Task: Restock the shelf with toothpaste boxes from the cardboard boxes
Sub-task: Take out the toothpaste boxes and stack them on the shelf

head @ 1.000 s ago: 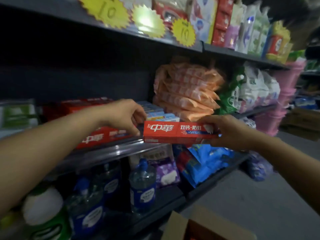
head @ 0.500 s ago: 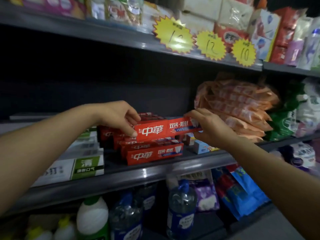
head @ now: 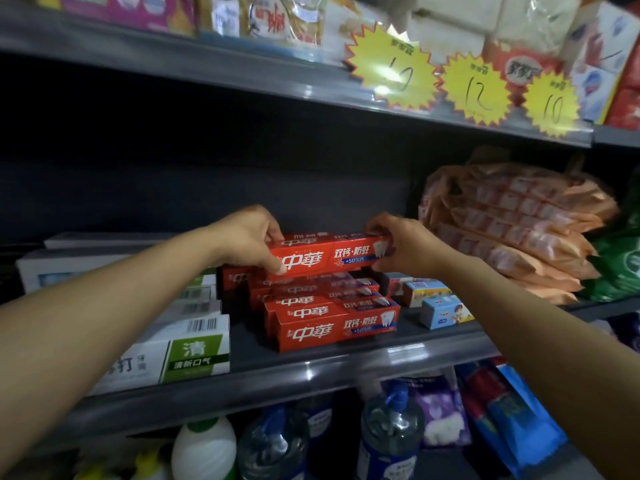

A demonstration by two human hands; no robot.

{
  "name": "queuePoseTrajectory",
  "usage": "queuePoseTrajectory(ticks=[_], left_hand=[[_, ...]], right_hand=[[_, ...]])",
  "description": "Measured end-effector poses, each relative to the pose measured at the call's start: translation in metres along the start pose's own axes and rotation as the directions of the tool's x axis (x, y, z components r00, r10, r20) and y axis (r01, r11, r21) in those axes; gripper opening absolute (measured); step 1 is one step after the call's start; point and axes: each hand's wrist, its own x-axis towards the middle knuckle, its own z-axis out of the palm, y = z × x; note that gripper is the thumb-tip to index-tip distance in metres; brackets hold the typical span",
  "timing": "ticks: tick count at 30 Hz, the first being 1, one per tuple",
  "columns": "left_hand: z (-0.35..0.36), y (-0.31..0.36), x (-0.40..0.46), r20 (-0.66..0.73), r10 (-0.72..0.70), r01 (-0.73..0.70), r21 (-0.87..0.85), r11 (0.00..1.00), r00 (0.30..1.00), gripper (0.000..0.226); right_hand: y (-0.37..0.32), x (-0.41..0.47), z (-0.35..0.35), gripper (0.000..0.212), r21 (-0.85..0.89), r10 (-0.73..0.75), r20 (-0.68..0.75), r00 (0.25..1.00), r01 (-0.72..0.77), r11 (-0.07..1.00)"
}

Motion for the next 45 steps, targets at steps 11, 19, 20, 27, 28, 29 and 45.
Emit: queuePoseTrajectory(ticks=[11, 19, 20, 27, 28, 29, 45], left_hand=[[0.037, 0.006, 0.013, -0.022, -0.054, 0.057, 0.137, 0.989, 0.998, 0.057], [0.04, 0.005, 0.023, -0.03, -0.061, 0.066, 0.199, 0.978, 0.998, 0.055], [0.039, 0.006, 0.023, -0.035, -0.055, 0.061, 0.204, 0.977, 0.998, 0.055], [0.035, 0.039, 0.021, -0.097, 0.102, -0.073, 0.262, 0.962, 0.99, 0.057], [0.036, 0.047, 0.02, -0.096, 0.127, -0.098, 0.261, 0.96, 0.987, 0.057], [0.04, 0.056, 0.019, -0.088, 0.153, -0.126, 0.258, 0.958, 0.984, 0.056], [0.265, 0.213, -0.066, 0.255, 0.654, -0.683, 0.034, 0.73, 0.712, 0.051]], right_hand=[[0.013, 0.022, 0.034, 0.037, 0.073, 0.1, 0.08, 0.992, -0.106, 0.992], [0.019, 0.026, 0.045, 0.036, 0.059, 0.097, 0.1, 0.99, -0.104, 0.993], [0.019, 0.026, 0.043, 0.038, 0.058, 0.103, 0.107, 0.989, -0.109, 0.992], [0.021, 0.005, 0.02, 0.053, -0.023, 0.076, 0.054, 0.996, -0.075, 0.997], [0.025, 0.001, 0.015, 0.055, -0.056, 0.084, 0.057, 0.995, -0.081, 0.995], [0.029, -0.005, 0.01, 0.056, -0.081, 0.09, 0.063, 0.994, -0.085, 0.993], [0.122, -0.286, 0.0, 0.056, -0.263, 0.26, 0.114, 0.959, -0.224, 0.939]])
